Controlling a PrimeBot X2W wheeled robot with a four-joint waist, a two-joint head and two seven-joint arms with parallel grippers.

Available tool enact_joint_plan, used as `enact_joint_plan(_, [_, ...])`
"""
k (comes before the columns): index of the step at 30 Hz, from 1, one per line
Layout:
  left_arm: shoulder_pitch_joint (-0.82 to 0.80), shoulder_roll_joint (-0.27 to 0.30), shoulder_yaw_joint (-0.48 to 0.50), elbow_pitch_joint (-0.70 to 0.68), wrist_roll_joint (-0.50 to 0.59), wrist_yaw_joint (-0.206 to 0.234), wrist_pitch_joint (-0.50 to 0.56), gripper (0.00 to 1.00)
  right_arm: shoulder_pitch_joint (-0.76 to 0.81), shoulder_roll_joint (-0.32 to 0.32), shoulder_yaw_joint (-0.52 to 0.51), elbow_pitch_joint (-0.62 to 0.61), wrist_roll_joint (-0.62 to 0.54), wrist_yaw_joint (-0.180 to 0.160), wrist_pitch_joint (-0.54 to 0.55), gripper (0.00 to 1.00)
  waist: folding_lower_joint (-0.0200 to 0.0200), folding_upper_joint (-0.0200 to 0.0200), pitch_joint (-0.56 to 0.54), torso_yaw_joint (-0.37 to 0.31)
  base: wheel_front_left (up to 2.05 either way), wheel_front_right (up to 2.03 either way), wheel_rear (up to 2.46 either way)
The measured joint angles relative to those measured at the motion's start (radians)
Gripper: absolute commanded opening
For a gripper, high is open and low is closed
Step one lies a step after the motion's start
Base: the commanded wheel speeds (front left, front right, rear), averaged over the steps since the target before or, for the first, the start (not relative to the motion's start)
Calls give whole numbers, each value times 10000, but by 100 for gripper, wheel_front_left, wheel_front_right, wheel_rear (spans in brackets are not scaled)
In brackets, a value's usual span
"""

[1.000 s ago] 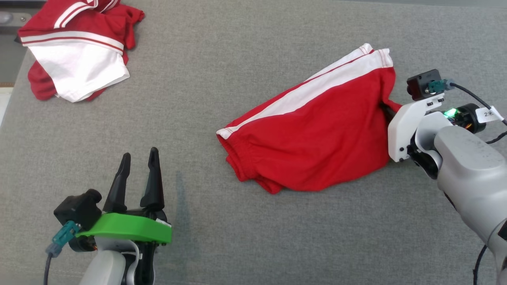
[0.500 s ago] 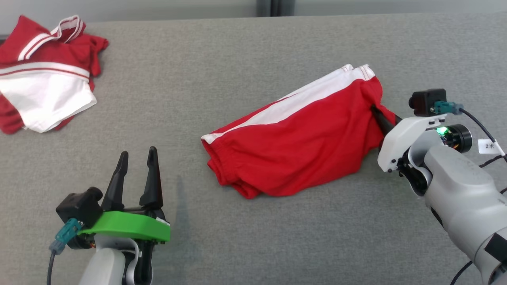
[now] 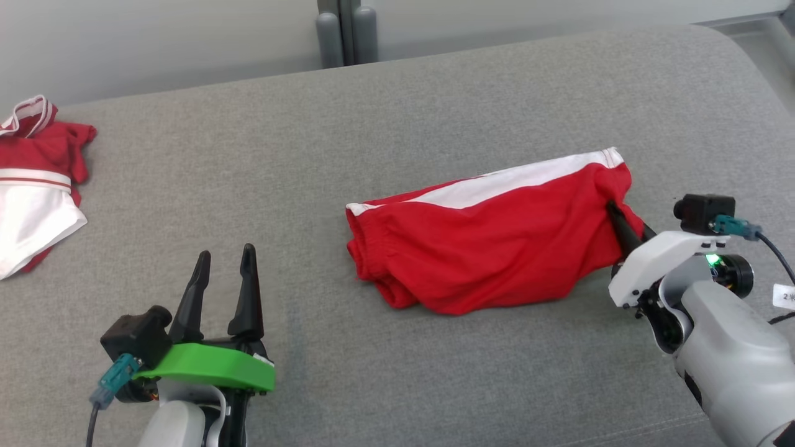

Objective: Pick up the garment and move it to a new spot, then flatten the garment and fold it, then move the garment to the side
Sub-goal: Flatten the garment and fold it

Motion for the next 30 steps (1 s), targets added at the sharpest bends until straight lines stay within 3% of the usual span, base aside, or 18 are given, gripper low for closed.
enact_joint_plan(7, [147,-100,-23,107,59,-44,2,100,913,449,-1641,-464,-1300,0,-2,0,0,0,-226,35,0,0,0])
enact_joint_plan(14, [280,-221,-44,222,88,-94,0,100,976,991,-2280,-989,-2738,0,0,0,0,0,-438,383,0,0,0])
enact_joint_plan(22, [352,-324,-59,293,104,-134,2,100,227,1933,-980,-1812,-3785,0,731,0,0,0,-608,743,0,0,0])
enact_joint_plan(30, [372,-387,-17,311,125,-176,2,100,293,2174,823,-2314,-3789,0,1505,0,0,0,-668,1046,0,0,0])
